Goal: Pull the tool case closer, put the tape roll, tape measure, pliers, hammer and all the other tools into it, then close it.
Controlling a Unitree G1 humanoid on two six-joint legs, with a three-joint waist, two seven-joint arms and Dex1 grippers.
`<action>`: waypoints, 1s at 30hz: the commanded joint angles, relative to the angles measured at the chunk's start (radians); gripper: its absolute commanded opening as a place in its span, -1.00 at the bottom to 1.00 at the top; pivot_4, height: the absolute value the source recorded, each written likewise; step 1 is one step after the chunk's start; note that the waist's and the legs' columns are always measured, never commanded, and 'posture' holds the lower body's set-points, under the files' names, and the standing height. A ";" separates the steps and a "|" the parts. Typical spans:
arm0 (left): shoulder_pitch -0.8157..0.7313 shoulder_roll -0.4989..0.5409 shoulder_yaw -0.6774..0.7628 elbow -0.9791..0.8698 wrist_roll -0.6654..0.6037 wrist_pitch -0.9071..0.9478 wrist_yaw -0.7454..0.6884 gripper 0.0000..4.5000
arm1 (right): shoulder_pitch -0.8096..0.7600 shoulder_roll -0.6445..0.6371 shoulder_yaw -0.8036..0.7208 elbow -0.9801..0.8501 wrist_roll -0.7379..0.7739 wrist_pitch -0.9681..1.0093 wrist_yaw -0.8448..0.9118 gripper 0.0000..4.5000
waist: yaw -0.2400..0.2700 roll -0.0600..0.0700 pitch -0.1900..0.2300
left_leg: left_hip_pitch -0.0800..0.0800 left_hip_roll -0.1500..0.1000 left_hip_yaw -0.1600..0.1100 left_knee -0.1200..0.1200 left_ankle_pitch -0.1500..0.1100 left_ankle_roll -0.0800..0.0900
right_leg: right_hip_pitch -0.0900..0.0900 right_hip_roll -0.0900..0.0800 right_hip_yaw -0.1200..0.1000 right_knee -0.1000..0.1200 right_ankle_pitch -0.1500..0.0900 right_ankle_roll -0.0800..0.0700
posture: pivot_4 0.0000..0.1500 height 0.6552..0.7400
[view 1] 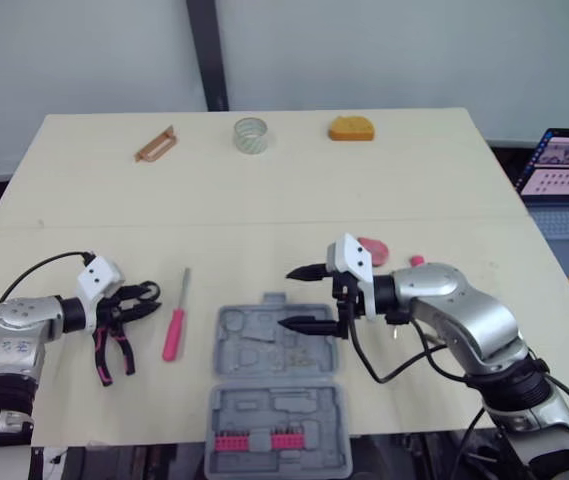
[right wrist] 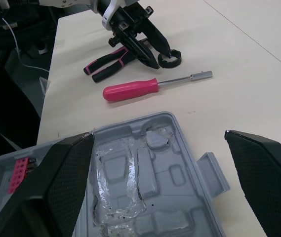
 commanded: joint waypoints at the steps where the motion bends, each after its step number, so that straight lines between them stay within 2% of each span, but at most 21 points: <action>1: -0.013 0.001 0.001 0.001 0.011 -0.013 0.003 -0.03 | 0.001 0.002 -0.015 -0.043 0.009 -0.003 -0.010 1.00 | 0.001 0.000 0.000 | 0.000 0.000 0.000 0.000 0.000 0.000 | 0.000 0.000 0.000 0.000 0.000 0.000 | 1.00 1.00; 24: -0.033 -0.020 -0.001 0.009 0.028 0.005 0.012 -0.03 | 0.010 0.003 -0.026 -0.045 0.019 0.004 -0.010 1.00 | 0.002 0.000 0.000 | 0.000 0.003 0.002 0.000 0.000 0.000 | -0.001 0.000 -0.007 0.000 0.002 -0.003 | 1.00 1.00; 27: -0.038 -0.022 -0.001 0.015 0.030 0.004 0.013 -0.41 | 0.011 0.003 -0.026 -0.046 0.020 0.005 -0.010 1.00 | 0.002 0.000 0.000 | 0.000 0.003 0.002 0.000 0.000 0.000 | -0.001 0.000 -0.007 0.000 0.002 -0.003 | 1.00 1.00; 30: -0.039 -0.024 -0.001 0.014 0.030 0.006 0.014 -0.98 | 0.013 0.002 -0.027 -0.048 0.021 0.005 -0.009 1.00 | 0.002 0.000 0.000 | 0.000 0.003 0.002 0.000 0.000 0.000 | -0.001 0.000 -0.008 0.000 0.002 -0.003 | 1.00 1.00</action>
